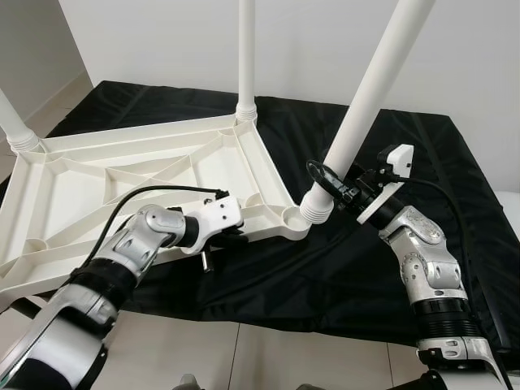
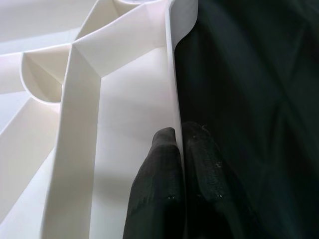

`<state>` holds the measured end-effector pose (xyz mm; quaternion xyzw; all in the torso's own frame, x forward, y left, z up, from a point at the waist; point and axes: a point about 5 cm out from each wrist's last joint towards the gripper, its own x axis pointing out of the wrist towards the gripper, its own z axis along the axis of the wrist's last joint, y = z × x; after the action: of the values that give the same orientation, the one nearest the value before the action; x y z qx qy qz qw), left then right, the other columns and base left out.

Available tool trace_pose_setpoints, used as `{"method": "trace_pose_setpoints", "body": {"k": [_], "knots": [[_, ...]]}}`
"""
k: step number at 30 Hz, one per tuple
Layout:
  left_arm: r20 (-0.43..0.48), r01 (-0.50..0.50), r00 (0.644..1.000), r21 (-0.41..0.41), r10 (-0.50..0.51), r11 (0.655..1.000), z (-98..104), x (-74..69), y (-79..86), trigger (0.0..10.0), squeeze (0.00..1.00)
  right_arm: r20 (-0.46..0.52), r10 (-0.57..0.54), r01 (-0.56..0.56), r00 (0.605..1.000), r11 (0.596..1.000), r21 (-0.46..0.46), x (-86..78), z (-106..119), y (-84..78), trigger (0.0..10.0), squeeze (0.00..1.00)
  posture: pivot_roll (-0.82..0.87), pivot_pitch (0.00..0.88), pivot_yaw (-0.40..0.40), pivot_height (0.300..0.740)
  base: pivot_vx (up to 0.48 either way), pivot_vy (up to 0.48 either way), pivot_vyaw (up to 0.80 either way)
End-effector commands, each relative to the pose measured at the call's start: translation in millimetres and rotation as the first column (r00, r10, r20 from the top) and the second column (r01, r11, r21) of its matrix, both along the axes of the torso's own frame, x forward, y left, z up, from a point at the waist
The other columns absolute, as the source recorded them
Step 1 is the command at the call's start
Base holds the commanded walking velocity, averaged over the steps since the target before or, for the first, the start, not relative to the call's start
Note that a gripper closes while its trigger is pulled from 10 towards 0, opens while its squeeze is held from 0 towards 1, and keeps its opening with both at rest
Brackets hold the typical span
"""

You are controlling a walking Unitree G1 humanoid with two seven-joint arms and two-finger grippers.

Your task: Building children table

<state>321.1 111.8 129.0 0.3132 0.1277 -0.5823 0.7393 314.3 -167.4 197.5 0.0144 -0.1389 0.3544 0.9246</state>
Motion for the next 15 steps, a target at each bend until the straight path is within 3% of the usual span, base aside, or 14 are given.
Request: {"method": "trace_pose_setpoints", "body": {"k": [1, 6, 10, 11, 15], "knots": [[-0.022, 0.058, 0.998, 0.082, -0.056, 0.995, -6, -11.0, 4.2, 0.0, 0.00, 0.009, 0.010, -0.009, 1.000, 1.000, -0.017, -1.3, 3, 0.6, 10.0, 0.00, -0.02, 0.010, -0.010, 0.740, 0.000, 0.000, 0.00], [-0.012, 0.084, 0.996, 0.064, -0.084, 0.994, 0, -14.4, 0.1, 0.0, 0.00, 0.011, 0.009, -0.008, 1.000, 1.000, -0.019, -0.9, 3, 0.5, 10.0, 0.00, -0.02, 0.010, -0.010, 0.740, 0.000, 0.000, 0.00], [0.010, 0.045, 0.999, 0.087, -0.046, 0.995, -2, -8.0, 0.8, 0.0, 0.00, 0.014, 0.018, -0.018, 1.000, 1.000, -0.017, -0.1, 4, 3.0, 10.0, 0.00, -0.01, 0.004, -0.012, 0.740, 0.000, 0.000, 0.00], [0.029, 0.013, 0.999, 0.107, -0.016, 0.994, -5, -4.2, 2.2, 10.0, 0.00, 0.017, 0.022, -0.022, 1.000, 1.000, -0.018, -0.1, 4, 3.9, 10.0, 0.00, -0.02, 0.004, -0.012, 0.740, 0.000, 0.000, 0.00], [0.053, -0.062, 0.997, 0.093, 0.057, 0.994, -7, 3.9, 1.7, 10.0, 0.00, 0.023, 0.023, -0.023, 0.999, 1.000, -0.020, 0.1, 6, 3.7, 10.0, 0.00, -0.02, 0.000, -0.012, 0.740, 0.000, 0.000, 0.00]]}}
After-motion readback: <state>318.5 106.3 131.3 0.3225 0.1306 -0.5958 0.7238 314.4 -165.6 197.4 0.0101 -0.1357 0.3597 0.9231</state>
